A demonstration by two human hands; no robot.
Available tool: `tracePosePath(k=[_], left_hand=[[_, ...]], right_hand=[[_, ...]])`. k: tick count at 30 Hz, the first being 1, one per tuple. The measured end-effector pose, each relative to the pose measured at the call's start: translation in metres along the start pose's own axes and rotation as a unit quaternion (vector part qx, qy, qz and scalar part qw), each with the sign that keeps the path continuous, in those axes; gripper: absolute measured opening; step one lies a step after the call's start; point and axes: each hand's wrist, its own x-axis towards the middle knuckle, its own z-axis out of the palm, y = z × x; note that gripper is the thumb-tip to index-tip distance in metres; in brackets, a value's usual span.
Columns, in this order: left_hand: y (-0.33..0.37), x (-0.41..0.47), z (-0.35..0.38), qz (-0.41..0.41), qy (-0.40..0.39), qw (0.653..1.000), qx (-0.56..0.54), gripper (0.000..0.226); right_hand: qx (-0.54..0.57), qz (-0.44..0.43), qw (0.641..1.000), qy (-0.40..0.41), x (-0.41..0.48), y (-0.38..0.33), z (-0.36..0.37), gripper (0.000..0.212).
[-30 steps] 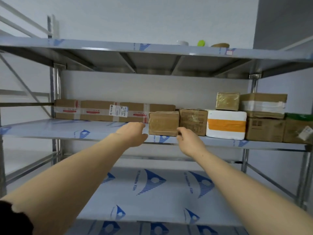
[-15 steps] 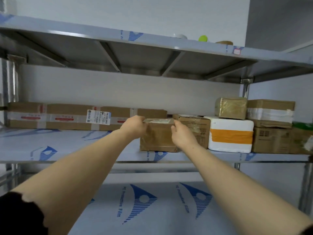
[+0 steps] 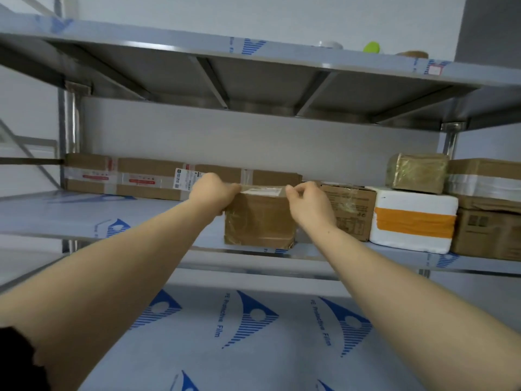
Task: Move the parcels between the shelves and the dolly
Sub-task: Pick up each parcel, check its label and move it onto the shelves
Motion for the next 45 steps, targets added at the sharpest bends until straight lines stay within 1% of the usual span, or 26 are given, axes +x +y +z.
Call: tracePosePath(k=[2,4,5,7,8,9,10,11,13,16,18,22,26,30,33,37,42,45], left_hand=[[0.001,-0.007,-0.004,-0.048,-0.032,0.995,-0.077,0.026],[0.0,-0.012,-0.007,-0.088,-0.055,0.984,-0.143,0.039],[-0.001,-0.014,-0.007,-0.1,-0.066,0.978,-0.171,0.043],[-0.005,-0.017,-0.01,-0.121,-0.088,0.962,-0.231,0.045],[-0.008,-0.019,-0.011,-0.126,-0.099,0.953,-0.259,0.049],[-0.011,-0.023,-0.012,-0.13,-0.106,0.946,-0.276,0.053],[-0.014,-0.025,-0.013,-0.132,-0.112,0.942,-0.287,0.052],[-0.018,-0.029,-0.014,-0.132,-0.119,0.94,-0.291,0.045],[-0.027,-0.038,-0.017,-0.137,-0.15,0.935,-0.29,0.031],[-0.041,-0.048,-0.017,-0.132,-0.199,0.93,-0.278,0.04],[-0.047,-0.055,-0.015,-0.126,-0.206,0.932,-0.27,0.042],[-0.056,-0.068,-0.015,-0.147,-0.159,0.938,-0.272,0.031],[-0.068,-0.08,-0.03,-0.163,-0.113,0.945,-0.26,0.034],[-0.089,-0.1,-0.061,-0.177,-0.061,0.95,-0.249,0.034],[-0.114,-0.124,-0.092,-0.199,0.009,0.947,-0.252,0.03],[-0.158,-0.172,-0.138,-0.242,0.095,0.935,-0.242,0.027],[-0.225,-0.23,-0.189,-0.298,0.174,0.911,-0.225,0.032],[-0.262,-0.257,-0.223,-0.323,0.202,0.897,-0.225,0.034]], right_hand=[[0.045,0.044,0.998,-0.017,0.001,-0.003,0.001,0.045],[0.114,0.089,0.989,-0.042,0.002,-0.005,0.002,0.045],[0.153,0.109,0.981,-0.055,0.002,-0.004,0.004,0.039],[0.214,0.133,0.965,-0.071,-0.001,-0.001,0.005,0.017],[0.237,0.137,0.959,-0.075,-0.005,0.0,0.005,0.012],[0.261,0.141,0.952,-0.076,-0.01,0.002,0.005,0.011],[0.278,0.14,0.947,-0.085,-0.014,0.005,0.005,0.007],[0.291,0.135,0.942,-0.093,-0.02,0.008,0.004,0.002],[0.297,0.112,0.94,-0.124,-0.034,0.013,0.002,0.013],[0.305,0.076,0.937,-0.155,-0.053,0.021,0.002,0.029],[0.306,0.055,0.935,-0.173,-0.063,0.026,0.004,0.035],[0.296,0.012,0.936,-0.192,-0.081,0.029,0.011,0.038],[0.306,-0.018,0.929,-0.207,-0.099,0.025,0.026,0.039],[0.328,-0.055,0.912,-0.242,-0.122,0.01,0.051,0.041],[0.357,-0.085,0.888,-0.278,-0.145,-0.011,0.077,0.041],[0.394,-0.106,0.84,-0.358,-0.194,-0.042,0.122,0.041],[0.42,-0.087,0.784,-0.449,-0.268,-0.08,0.172,0.036],[0.419,-0.081,0.763,-0.486,-0.306,-0.114,0.199,0.03]])
